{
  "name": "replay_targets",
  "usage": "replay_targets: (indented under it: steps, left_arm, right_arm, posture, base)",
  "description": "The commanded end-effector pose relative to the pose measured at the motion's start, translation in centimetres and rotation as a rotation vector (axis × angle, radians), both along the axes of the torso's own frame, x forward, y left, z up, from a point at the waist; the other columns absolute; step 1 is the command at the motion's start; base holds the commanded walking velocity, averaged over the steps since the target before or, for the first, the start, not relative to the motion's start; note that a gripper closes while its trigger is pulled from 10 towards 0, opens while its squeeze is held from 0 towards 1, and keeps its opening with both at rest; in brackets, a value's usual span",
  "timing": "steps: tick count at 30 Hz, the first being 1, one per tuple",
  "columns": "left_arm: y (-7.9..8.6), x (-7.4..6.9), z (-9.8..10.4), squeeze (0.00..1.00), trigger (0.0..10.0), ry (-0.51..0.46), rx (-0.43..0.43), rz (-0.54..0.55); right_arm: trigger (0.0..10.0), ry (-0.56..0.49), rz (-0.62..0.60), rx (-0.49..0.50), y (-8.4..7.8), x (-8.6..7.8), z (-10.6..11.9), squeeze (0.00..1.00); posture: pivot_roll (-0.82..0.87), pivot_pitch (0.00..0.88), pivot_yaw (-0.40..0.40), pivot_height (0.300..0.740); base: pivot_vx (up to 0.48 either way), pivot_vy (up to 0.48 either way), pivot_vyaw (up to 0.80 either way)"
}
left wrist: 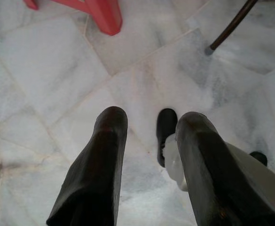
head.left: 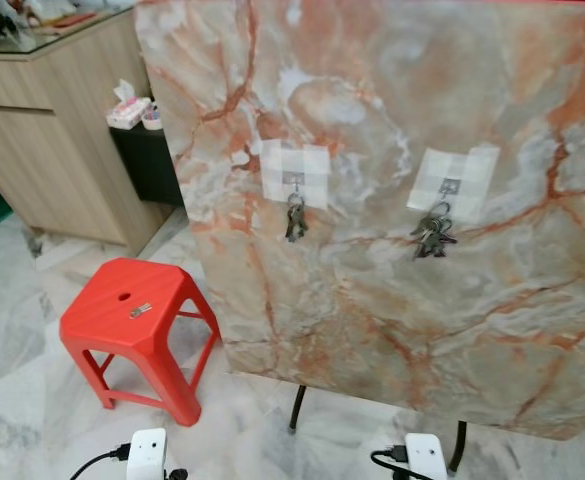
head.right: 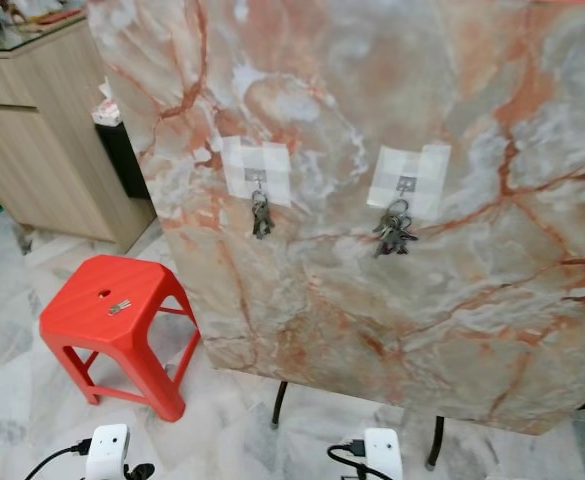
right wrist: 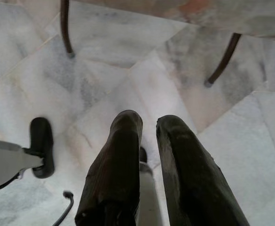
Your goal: Hang keys on a hook
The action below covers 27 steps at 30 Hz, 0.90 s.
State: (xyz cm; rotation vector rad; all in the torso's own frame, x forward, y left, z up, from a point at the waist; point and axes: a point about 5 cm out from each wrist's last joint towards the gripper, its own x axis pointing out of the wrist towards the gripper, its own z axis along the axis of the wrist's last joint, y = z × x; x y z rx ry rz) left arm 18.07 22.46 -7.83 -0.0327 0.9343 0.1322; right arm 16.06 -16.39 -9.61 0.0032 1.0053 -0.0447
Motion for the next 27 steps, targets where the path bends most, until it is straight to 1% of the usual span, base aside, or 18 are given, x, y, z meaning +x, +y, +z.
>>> replay_targets:
  steps: [1, 2, 3, 6, 9, 13, 15, 18, 23, 27]
  left_arm:
    - [1.4, -0.6, 0.1, 0.0, 10.0, 0.023, 0.025, 0.0]
    - [1.4, -0.6, 0.1, 0.0, 10.0, 0.023, 0.025, 0.0]
    - [2.0, -0.8, 0.1, 0.0, 10.0, 0.023, 0.028, 0.007]
    - [3.1, -1.2, 0.3, 0.0, 10.0, 0.026, 0.035, 0.018]
    - [3.4, -1.4, 0.3, 0.0, 10.0, 0.028, 0.037, 0.02]
    - [3.5, -1.5, 0.3, 0.0, 10.0, 0.03, 0.037, 0.019]
    - [2.8, -1.6, 0.1, 0.0, 10.0, 0.034, 0.03, 0.015]
    - [2.4, -1.5, 0.0, 0.0, 10.0, 0.035, 0.027, 0.012]
    - [0.7, -1.0, -0.3, 0.0, 10.0, 0.033, 0.012, 0.002]
    - [0.3, -0.8, -0.3, 0.0, 10.0, 0.033, 0.011, 0.0]
  right_arm:
    - [10.0, -0.004, 0.002, 0.009, 0.4, 0.1, 0.0, 0.0]
    - [10.0, -0.004, 0.002, 0.009, 0.4, 0.1, 0.0, 0.0]
    - [10.0, -0.003, 0.002, 0.007, 0.4, 0.1, 0.0, 0.0]
    - [10.0, -0.003, 0.0, 0.007, 0.4, 0.1, 0.0, 0.0]
    - [10.0, -0.006, -0.004, 0.01, 0.4, 0.1, 0.0, 0.0]
    - [10.0, -0.008, -0.005, 0.011, 0.4, 0.1, 0.0, 0.0]
    - [10.0, -0.008, -0.008, 0.011, 0.4, 0.1, 0.0, 0.0]
    - [10.0, -0.008, -0.01, 0.011, 0.4, 0.1, 0.0, 0.0]
    - [10.0, -0.007, -0.014, 0.011, 0.4, 0.2, 0.0, 0.0]
    - [10.0, -0.007, -0.015, 0.011, 0.4, 0.2, 0.1, 0.0]
  posture:
    - [0.02, 0.0, 0.016, 0.74]
    - [0.02, 0.0, 0.016, 0.74]
    - [0.02, 0.0, 0.016, 0.74]
    - [0.02, 0.0, 0.015, 0.74]
    - [0.02, 0.0, 0.015, 0.74]
    - [0.02, 0.0, 0.015, 0.74]
    - [0.02, 0.0, 0.015, 0.74]
    - [0.02, 0.0, 0.015, 0.74]
    - [0.02, 0.0, 0.016, 0.74]
    - [0.02, 0.0, 0.016, 0.74]
  base:
    - [0.0, 0.0, 0.0]
    - [0.0, 0.0, 0.0]
    - [0.0, 0.0, 0.0]
    - [0.0, -0.09, 0.0]
    - [0.0, -0.09, 0.0]
    - [0.0, 0.0, 0.0]
    - [0.0, 0.0, 0.0]
    - [0.0, 0.0, 0.0]
    - [0.0, -0.054, 0.0]
    - [0.0, 0.203, 0.0]
